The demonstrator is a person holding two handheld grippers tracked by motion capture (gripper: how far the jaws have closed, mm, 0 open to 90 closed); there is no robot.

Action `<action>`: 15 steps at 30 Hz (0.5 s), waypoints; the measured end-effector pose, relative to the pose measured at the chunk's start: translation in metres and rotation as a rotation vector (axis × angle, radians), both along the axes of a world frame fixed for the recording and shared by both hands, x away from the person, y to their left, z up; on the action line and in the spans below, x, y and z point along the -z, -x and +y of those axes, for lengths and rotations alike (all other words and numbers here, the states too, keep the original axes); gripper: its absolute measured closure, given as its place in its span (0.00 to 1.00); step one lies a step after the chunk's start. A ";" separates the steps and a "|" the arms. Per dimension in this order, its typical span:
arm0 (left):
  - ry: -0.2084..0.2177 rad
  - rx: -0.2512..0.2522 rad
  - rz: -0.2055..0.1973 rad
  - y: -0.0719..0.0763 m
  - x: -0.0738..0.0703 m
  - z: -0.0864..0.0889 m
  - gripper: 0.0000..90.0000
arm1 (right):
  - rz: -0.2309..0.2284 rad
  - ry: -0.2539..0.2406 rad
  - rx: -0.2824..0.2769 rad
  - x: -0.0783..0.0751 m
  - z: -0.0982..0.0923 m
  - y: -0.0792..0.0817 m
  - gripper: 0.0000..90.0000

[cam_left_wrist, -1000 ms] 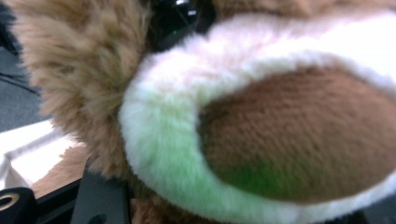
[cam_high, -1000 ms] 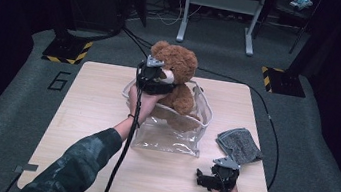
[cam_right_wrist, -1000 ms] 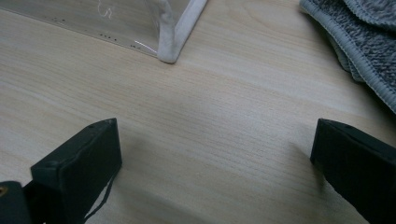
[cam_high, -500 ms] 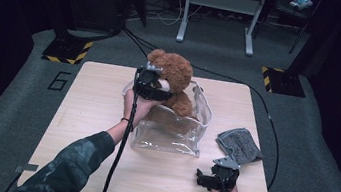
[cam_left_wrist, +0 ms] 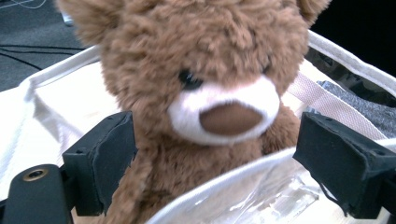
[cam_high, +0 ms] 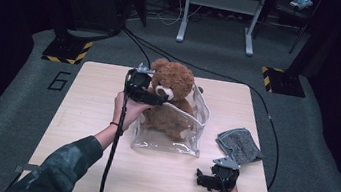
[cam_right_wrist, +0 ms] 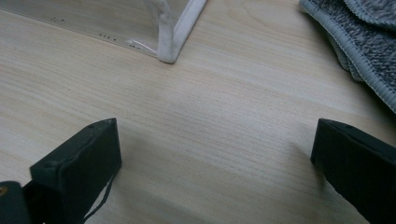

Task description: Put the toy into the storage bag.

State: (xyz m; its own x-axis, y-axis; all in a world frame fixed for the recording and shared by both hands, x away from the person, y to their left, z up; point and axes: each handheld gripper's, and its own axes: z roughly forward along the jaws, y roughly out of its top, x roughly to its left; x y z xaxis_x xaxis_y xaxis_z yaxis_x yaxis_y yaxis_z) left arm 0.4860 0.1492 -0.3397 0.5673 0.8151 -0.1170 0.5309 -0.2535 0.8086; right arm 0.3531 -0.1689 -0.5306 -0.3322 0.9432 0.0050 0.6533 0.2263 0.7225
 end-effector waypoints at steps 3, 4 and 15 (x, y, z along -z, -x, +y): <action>0.002 -0.001 0.002 0.002 0.001 0.008 0.13 | 0.000 0.000 0.000 0.000 0.000 0.000 0.01; 0.003 -0.003 0.002 0.002 0.001 0.010 0.13 | 0.001 0.000 -0.003 0.000 0.000 0.000 0.01; 0.005 -0.024 -0.015 0.011 0.000 0.037 0.13 | 0.002 0.000 -0.006 0.000 0.000 0.000 0.01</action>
State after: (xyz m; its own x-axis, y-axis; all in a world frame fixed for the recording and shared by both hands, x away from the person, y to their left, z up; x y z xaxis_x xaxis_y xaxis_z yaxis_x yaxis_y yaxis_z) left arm 0.4750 0.1866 -0.3397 0.5493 0.8279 -0.1129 0.5249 -0.2368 0.8175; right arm 0.3529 -0.1692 -0.5305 -0.3376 0.9413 0.0054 0.6536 0.2303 0.7210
